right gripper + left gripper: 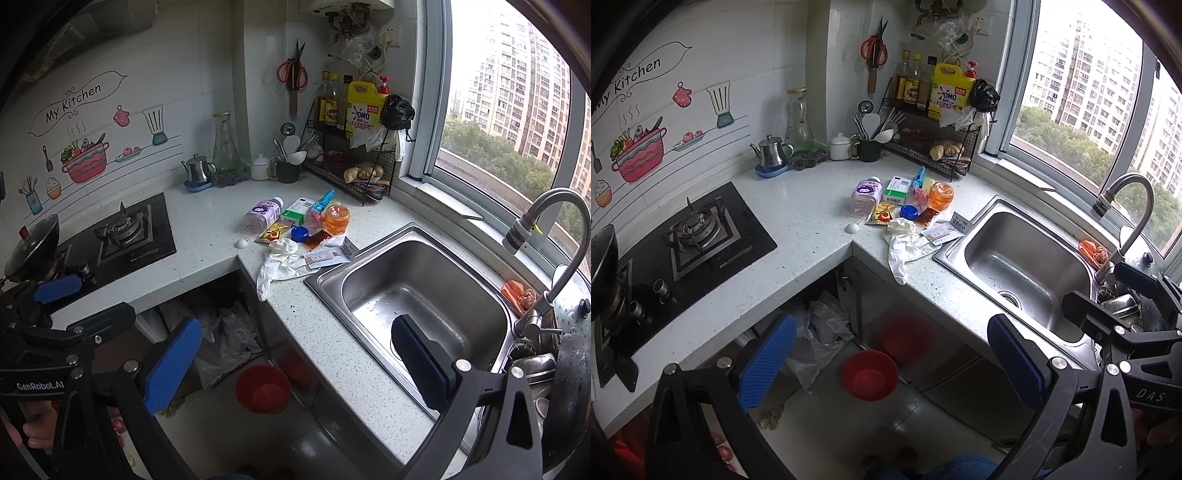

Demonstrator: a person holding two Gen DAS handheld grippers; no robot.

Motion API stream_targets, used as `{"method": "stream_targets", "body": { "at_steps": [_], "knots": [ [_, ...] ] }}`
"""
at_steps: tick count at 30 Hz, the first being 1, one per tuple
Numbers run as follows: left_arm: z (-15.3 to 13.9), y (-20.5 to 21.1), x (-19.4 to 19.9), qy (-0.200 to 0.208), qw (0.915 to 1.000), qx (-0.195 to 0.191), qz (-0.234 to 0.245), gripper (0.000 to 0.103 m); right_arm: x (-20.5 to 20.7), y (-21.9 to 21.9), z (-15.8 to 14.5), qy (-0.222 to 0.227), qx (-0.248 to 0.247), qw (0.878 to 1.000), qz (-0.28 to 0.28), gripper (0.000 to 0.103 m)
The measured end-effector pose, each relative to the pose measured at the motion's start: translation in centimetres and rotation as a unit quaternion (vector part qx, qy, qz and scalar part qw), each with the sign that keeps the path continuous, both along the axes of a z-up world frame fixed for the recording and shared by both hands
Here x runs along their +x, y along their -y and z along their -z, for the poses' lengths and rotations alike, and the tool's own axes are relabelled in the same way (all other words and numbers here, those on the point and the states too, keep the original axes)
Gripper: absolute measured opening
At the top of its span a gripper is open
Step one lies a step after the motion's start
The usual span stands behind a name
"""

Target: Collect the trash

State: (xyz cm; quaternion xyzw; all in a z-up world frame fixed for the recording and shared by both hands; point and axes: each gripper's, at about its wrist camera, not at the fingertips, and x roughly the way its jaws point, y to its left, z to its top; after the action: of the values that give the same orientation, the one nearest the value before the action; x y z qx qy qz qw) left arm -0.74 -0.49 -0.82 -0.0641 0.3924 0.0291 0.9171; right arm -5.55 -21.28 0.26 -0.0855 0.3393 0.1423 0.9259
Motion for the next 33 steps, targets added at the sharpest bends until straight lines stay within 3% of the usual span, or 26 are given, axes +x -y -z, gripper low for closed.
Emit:
{"method": "stream_targets", "body": {
  "at_steps": [9, 22, 33],
  "knots": [
    [-0.5, -0.8, 1.4, 0.001, 0.9996, 0.003, 0.027, 0.103, 0.6, -0.5, -0.3, 0.001, 0.006, 1.0, 0.012, 0.103],
    [-0.9, -2.8, 7.2, -0.025, 0.9974, -0.012, 0.066, 0.103, 3.7, -0.6, -0.8, 0.002, 0.005, 0.999, 0.052, 0.103],
    [2.1, -2.1, 15.8, -0.051, 0.997, -0.001, 0.057, 0.103, 12.1, 0.8, 1.3, -0.021, -0.024, 0.999, 0.042, 0.103]
  ]
}}
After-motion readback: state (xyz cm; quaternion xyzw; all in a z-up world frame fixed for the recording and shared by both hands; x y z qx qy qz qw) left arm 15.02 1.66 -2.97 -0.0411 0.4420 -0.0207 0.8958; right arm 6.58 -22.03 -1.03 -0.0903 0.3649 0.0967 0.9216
